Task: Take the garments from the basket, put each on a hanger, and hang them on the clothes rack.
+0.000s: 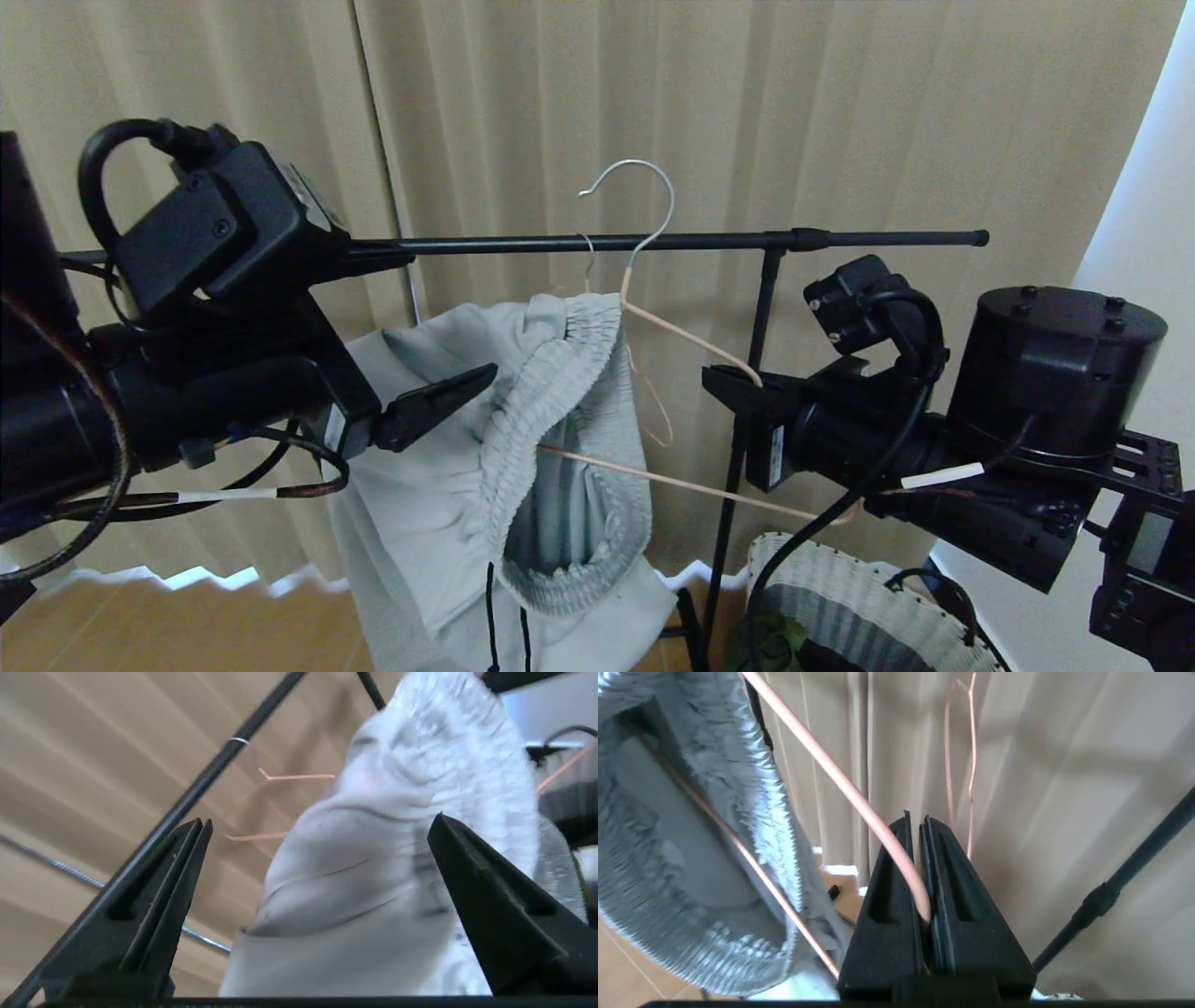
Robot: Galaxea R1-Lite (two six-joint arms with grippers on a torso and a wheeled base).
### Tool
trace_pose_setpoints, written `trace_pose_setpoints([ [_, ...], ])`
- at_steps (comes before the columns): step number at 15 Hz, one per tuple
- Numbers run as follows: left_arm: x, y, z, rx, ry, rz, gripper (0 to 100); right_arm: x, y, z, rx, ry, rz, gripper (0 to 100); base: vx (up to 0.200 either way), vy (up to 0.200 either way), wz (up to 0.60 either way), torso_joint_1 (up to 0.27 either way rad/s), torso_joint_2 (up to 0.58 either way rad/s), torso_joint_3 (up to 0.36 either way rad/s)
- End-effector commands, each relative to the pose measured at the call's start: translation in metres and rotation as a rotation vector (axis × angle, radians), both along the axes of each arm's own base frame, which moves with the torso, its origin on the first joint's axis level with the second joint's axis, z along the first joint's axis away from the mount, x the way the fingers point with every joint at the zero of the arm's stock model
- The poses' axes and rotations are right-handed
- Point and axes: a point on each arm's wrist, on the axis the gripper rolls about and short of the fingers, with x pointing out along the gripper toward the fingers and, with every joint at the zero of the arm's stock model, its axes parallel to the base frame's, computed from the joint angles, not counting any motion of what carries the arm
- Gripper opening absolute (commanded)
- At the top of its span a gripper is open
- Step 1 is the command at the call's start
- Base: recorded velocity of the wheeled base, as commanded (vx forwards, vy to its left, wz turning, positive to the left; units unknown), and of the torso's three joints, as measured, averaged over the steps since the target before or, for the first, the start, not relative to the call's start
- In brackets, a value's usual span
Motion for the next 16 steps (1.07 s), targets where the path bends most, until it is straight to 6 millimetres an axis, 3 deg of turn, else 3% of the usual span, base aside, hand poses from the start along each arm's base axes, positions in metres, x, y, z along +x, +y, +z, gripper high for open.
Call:
trace_pose_setpoints([
  [1,0.012,-0.007,-0.010,0.029,0.031,-0.005,100,-0.002,-0.001,0.001,0.005,-0.004,0.003,0,0.000,0.000,0.00,0.000,0.00,0.000],
  [7,0.025,-0.014,-0.014,0.055,0.035,-0.009,100,-0.008,-0.001,-0.006,-0.001,-0.070,0.130,0,0.000,0.000,0.00,0.000,0.00,0.000],
  [16,0.024,-0.015,-0.015,0.075,0.021,-0.030,100,-0.012,0.002,-0.012,-0.013,-0.080,0.167,0,0.000,0.000,0.00,0.000,0.00,0.000],
])
